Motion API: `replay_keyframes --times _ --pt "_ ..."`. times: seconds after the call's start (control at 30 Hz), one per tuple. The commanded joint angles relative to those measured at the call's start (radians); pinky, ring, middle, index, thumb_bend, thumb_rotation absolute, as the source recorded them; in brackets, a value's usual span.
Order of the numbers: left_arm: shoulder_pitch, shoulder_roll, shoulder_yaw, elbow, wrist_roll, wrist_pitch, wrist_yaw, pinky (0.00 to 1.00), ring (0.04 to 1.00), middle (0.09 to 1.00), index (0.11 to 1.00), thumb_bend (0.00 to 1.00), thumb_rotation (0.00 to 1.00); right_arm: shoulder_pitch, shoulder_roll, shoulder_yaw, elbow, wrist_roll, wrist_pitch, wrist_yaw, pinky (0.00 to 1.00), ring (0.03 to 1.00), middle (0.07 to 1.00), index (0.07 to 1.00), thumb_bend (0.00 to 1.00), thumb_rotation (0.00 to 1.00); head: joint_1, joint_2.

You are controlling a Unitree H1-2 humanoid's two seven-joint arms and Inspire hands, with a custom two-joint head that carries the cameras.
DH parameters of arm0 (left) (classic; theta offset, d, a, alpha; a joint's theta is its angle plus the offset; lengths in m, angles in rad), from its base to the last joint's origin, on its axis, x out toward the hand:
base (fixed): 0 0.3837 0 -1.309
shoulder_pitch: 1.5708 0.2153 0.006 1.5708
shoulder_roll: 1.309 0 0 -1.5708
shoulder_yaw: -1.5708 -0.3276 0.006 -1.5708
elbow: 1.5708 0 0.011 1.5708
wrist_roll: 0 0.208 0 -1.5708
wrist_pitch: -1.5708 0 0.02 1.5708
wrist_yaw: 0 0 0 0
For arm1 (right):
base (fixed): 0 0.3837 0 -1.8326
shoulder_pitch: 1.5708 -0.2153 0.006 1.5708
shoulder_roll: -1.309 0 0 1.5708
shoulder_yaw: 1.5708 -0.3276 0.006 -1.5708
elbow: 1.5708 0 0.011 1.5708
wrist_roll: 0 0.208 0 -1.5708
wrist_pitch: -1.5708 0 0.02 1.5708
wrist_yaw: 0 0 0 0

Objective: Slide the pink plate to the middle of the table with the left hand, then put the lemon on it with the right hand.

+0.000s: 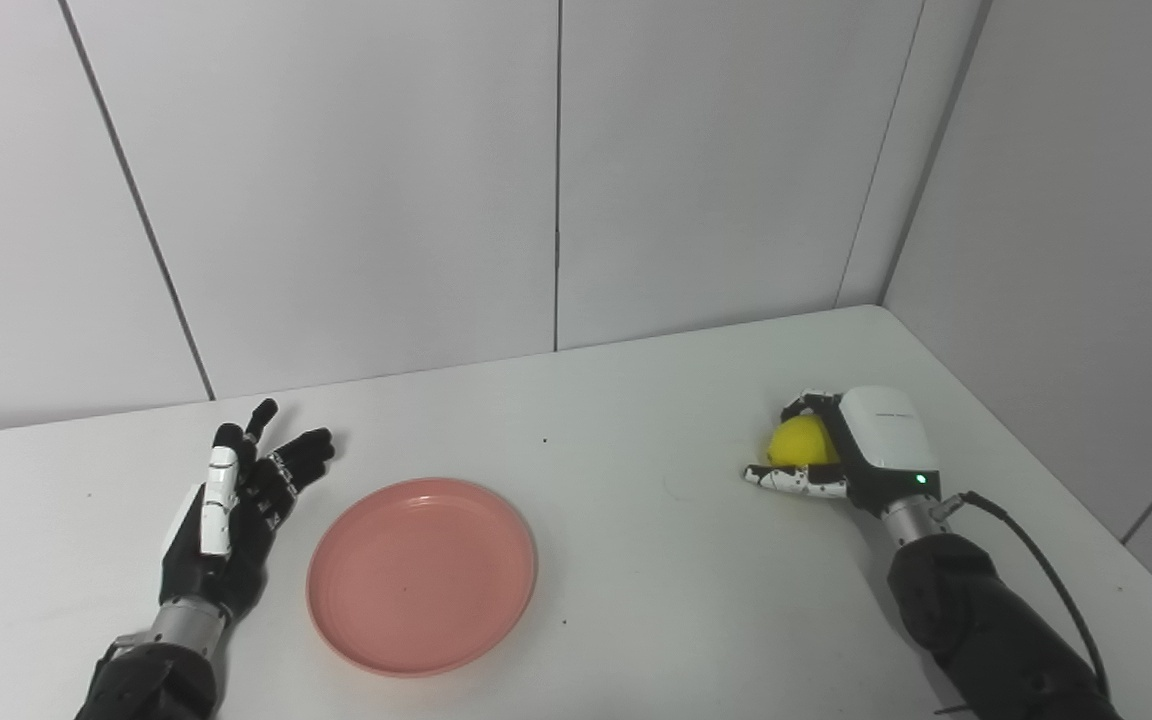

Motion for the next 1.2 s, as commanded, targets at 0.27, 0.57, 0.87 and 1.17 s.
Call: replay_keyframes --times 0.27,0.57,0.87,1.17 --pt "0.022 0.003 0.004 0.007 -0.006 -0.010 -0.006 0.87 0.790 0.738 0.990 0.61 0.98 -0.015 -0.018 -0.008 -0.197 0.018 0.014 0.133 0.18 0.246 0.339 0.478 0.49 0.41 0.007 0.003" --pt "0.028 -0.007 -0.002 0.010 0.005 -0.022 0.004 0.85 0.777 0.727 0.981 0.62 0.98 -0.043 0.004 -0.009 -0.326 -0.010 0.044 0.212 0.17 0.223 0.313 0.445 0.50 0.41 0.029 0.002" --pt "0.030 -0.024 -0.005 0.019 0.015 -0.033 0.021 0.84 0.770 0.730 0.964 0.63 0.97 -0.068 0.033 -0.009 -0.399 -0.036 0.042 0.249 0.14 0.197 0.285 0.439 0.50 0.42 0.090 0.005" --pt "0.049 -0.052 -0.024 -0.030 0.042 -0.007 0.053 0.83 0.747 0.701 0.960 0.67 0.96 -0.102 0.074 0.022 -0.404 -0.040 -0.012 0.239 0.14 0.201 0.292 0.444 0.49 0.40 0.198 0.012"
